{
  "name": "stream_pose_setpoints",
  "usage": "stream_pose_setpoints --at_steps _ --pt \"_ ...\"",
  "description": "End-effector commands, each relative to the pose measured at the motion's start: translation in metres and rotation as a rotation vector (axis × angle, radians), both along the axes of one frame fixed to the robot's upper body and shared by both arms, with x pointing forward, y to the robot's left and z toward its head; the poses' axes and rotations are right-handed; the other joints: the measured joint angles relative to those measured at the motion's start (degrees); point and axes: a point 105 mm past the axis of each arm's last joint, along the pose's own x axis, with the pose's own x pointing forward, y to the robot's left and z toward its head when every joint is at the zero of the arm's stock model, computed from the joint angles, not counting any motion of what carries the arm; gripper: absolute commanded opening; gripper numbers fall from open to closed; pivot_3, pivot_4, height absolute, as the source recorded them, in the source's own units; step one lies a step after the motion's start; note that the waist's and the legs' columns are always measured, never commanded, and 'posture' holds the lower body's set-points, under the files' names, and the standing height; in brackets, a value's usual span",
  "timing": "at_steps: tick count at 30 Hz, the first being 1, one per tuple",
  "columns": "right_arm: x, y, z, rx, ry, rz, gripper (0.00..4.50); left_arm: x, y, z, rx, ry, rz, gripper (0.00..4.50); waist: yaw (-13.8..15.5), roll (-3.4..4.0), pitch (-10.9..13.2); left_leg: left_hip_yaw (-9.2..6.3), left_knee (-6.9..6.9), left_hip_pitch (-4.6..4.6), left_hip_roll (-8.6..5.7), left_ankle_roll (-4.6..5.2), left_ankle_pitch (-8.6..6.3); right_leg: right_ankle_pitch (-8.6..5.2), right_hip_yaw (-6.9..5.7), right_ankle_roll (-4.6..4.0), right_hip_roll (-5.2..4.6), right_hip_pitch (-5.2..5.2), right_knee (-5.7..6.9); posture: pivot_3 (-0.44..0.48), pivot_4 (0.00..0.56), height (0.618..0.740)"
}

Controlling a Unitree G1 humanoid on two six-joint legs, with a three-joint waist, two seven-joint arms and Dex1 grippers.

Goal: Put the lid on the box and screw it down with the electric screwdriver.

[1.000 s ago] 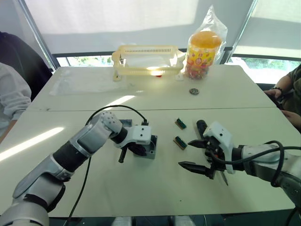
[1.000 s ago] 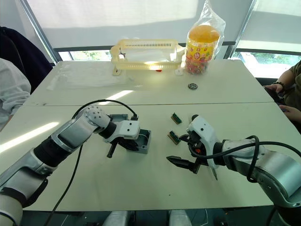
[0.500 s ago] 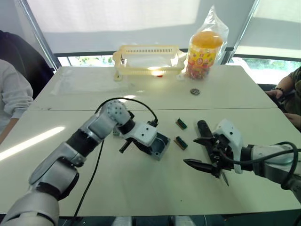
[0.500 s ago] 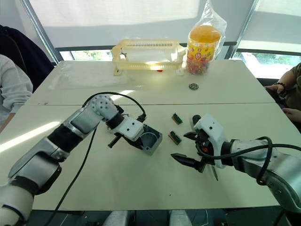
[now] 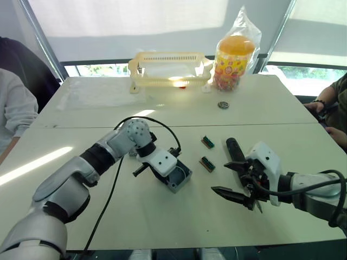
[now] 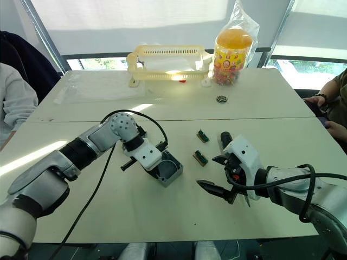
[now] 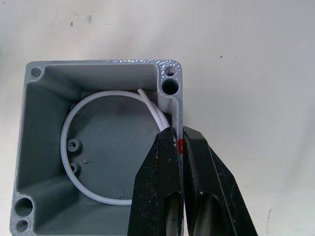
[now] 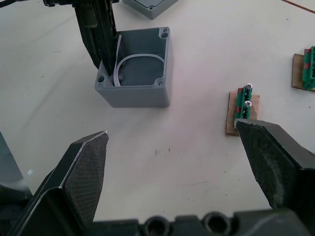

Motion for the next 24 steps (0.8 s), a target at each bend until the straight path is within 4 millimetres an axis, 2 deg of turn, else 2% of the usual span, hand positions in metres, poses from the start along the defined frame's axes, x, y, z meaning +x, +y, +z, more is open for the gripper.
stream_pose_setpoints --at_steps 1,4,6,8,9,11,13,15,16,18,21,24 --pt "-0.002 0.005 0.009 0.002 -0.048 0.022 4.50 0.000 0.003 0.008 -0.002 -0.011 -0.003 1.42 -0.03 0.00 0.00 0.00 0.00 0.00 0.00 0.00 0.00 0.00 0.00 0.00 0.00 0.00 0.00 0.000 0.150 0.740" --pt "-0.002 0.005 0.009 -0.001 -0.048 0.025 4.50 0.002 0.006 0.014 -0.004 -0.027 0.021 2.88 0.01 0.00 0.00 -0.01 0.00 0.00 0.00 0.00 0.00 0.00 -0.01 0.00 0.01 0.00 0.02 0.000 0.150 0.740" --pt "-0.002 0.004 0.011 -0.005 -0.047 0.033 4.50 0.007 0.007 0.038 -0.065 -0.046 0.083 2.88 0.01 -0.01 0.01 -0.01 0.01 0.00 0.00 0.00 0.00 0.00 0.00 0.00 0.01 0.00 0.02 0.000 0.150 0.740" --pt "-0.003 0.004 0.018 0.023 -0.049 0.051 4.50 0.016 0.007 0.078 -0.195 -0.042 0.217 2.88 0.03 -0.02 0.03 -0.02 0.01 -0.01 0.00 0.00 0.00 0.00 -0.01 0.01 0.01 0.00 0.02 0.000 0.150 0.740" --pt "-0.003 0.004 0.021 0.038 -0.050 0.058 4.50 0.019 0.008 0.089 -0.234 -0.036 0.260 2.88 0.04 -0.03 0.03 -0.04 0.02 -0.02 0.00 0.00 0.00 -0.01 -0.03 0.01 0.01 -0.01 0.03 0.000 0.150 0.740" --pt "-0.002 0.007 0.038 0.116 -0.072 0.090 4.50 0.042 0.022 0.129 -0.417 -0.026 0.525 2.88 0.00 -0.04 0.04 -0.08 0.04 -0.03 0.00 0.00 0.00 -0.02 -0.08 0.02 0.01 0.00 0.04 0.000 0.150 0.740" --pt "0.000 0.009 0.050 0.166 -0.089 0.111 4.50 0.061 0.038 0.150 -0.555 -0.013 0.746 2.88 -0.33 -0.03 0.03 -0.07 0.07 -0.02 0.00 0.00 0.00 -0.03 -0.07 0.05 0.01 0.00 0.09 0.000 0.150 0.740" --pt "0.001 0.013 0.058 0.195 -0.096 0.136 4.50 0.078 0.056 0.151 -0.602 -0.012 0.952 2.88 -0.50 0.00 0.01 -0.06 0.01 0.11 0.00 0.02 -0.01 -0.08 -0.04 0.13 0.01 0.03 0.18 0.000 0.150 0.740" --pt "0.002 0.016 0.062 0.205 -0.097 0.161 4.50 0.091 0.078 0.141 -0.572 0.023 1.184 2.88 -0.44 0.01 0.01 -0.05 0.01 0.18 0.00 0.05 -0.03 -0.15 -0.03 0.21 0.01 0.04 0.35 0.000 0.150 0.740" --pt "0.003 0.020 0.065 0.206 -0.095 0.193 4.50 0.101 0.106 0.127 -0.532 0.067 1.468 2.88 -0.47 0.00 0.01 -0.12 0.03 0.20 -0.02 0.05 -0.03 -0.26 -0.04 0.26 0.02 -0.03 0.64 0.000 0.150 0.740" --pt "0.009 0.028 0.066 0.161 -0.096 0.268 4.50 0.098 0.131 0.096 -0.453 0.159 1.764 2.88 -0.60 -0.02 0.03 -0.16 0.02 0.18 -0.02 0.05 -0.02 -0.25 -0.04 0.26 0.06 -0.16 0.77 0.000 0.150 0.740" --pt "0.012 0.036 0.064 0.122 -0.104 0.318 4.50 0.092 0.138 0.075 -0.385 0.171 1.894 2.88 -0.35 -0.04 0.05 -0.15 0.02 0.11 -0.03 0.05 -0.02 -0.25 -0.02 0.26 0.04 -0.21 0.75 0.000 0.150 0.740"
